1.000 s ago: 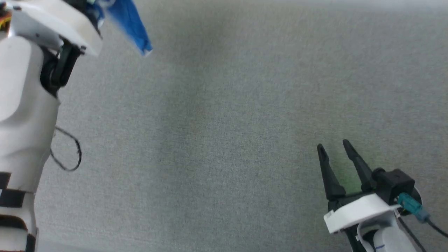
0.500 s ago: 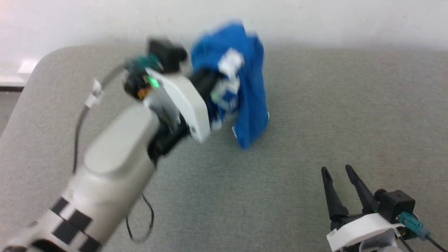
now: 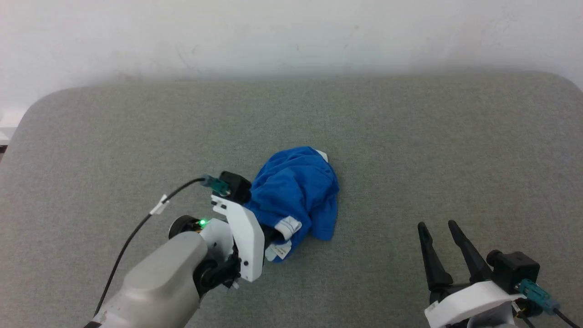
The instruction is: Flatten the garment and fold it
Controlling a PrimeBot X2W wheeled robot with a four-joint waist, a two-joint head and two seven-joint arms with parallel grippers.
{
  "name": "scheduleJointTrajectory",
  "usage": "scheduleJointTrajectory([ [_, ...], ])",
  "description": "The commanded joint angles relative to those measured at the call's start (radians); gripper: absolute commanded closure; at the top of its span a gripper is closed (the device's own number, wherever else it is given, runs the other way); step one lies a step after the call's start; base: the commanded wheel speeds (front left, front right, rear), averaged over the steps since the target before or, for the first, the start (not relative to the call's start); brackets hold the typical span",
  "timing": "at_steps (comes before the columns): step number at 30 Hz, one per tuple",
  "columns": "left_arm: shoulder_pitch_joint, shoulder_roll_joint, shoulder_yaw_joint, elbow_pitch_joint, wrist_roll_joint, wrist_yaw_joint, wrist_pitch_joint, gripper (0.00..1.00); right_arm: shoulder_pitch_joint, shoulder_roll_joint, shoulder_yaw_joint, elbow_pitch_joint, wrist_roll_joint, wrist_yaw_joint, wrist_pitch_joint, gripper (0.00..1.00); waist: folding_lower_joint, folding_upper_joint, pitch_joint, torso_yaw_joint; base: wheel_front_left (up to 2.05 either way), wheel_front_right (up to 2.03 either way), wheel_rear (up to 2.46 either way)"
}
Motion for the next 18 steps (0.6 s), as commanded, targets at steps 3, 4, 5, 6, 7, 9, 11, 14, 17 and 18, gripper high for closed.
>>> scheduleJointTrajectory([
  [3, 0.024, 0.007, 0.044, -0.024, -0.055, 0.003, -0.001, 0.0, 0.02, 0.001, -0.001, 0.0, 0.012, -0.002, -0.005, 0.0, 0.0, 0.0001, -0.021, 0.01, 0.0, 0.0, 0.0],
  [4, 0.027, 0.013, 0.065, -0.041, -0.078, 0.008, -0.002, 0.0, 0.023, 0.001, -0.002, 0.0, 0.015, -0.002, -0.005, 0.0, 0.0, 0.0001, -0.027, 0.014, 0.0, 0.0, 0.0],
  [5, 0.03, 0.023, 0.086, -0.062, -0.098, 0.015, -0.005, 0.0, 0.026, 0.001, -0.003, 0.0, 0.018, -0.002, -0.005, 0.0, 0.0, 0.0001, -0.032, 0.018, 0.0, 0.0, 0.0],
  [6, 0.033, 0.036, 0.108, -0.086, -0.113, 0.023, -0.016, 0.0, 0.028, 0.001, -0.004, -0.001, 0.023, -0.002, -0.005, 0.0, 0.0, 0.0001, -0.036, 0.021, 0.0, 0.0, 0.0],
  [7, 0.035, 0.054, 0.13, -0.111, -0.119, 0.036, -0.037, 0.0, 0.031, 0.001, -0.005, -0.002, 0.028, -0.002, -0.005, 0.0, 0.0, 0.0001, -0.041, 0.024, 0.0, 0.0, 0.0],
  [9, 0.047, 0.09, 0.176, -0.163, -0.129, 0.063, -0.083, 0.0, 0.034, 0.001, -0.007, -0.003, 0.033, -0.002, -0.005, 0.0, 0.0, 0.0001, -0.047, 0.028, 0.0, 0.0, 0.0],
  [11, 0.066, 0.132, 0.216, -0.209, -0.127, 0.097, -0.132, 0.0, 0.035, 0.001, -0.009, -0.005, 0.036, -0.002, -0.005, 0.0, 0.0, 0.0001, -0.052, 0.03, 0.0, 0.0, 0.0],
  [14, 0.111, 0.192, 0.272, -0.263, -0.112, 0.164, -0.217, 0.0, 0.032, 0.001, -0.015, -0.009, 0.038, -0.002, -0.005, 0.0, 0.0, 0.0001, -0.054, 0.027, 0.0, 0.0, 0.0],
  [17, 0.17, 0.231, 0.33, -0.302, -0.083, 0.232, -0.346, 0.0, 0.028, 0.001, -0.022, -0.014, 0.036, -0.002, -0.005, 0.0, 0.0, 0.0001, -0.053, 0.018, 0.0, 0.0, 0.0],
  [18, 0.191, 0.237, 0.349, -0.314, -0.069, 0.247, -0.406, 0.0, 0.028, 0.001, -0.025, -0.015, 0.034, -0.002, -0.005, 0.0, 0.0, 0.0001, -0.052, 0.015, 0.0, 0.0, 0.0],
])
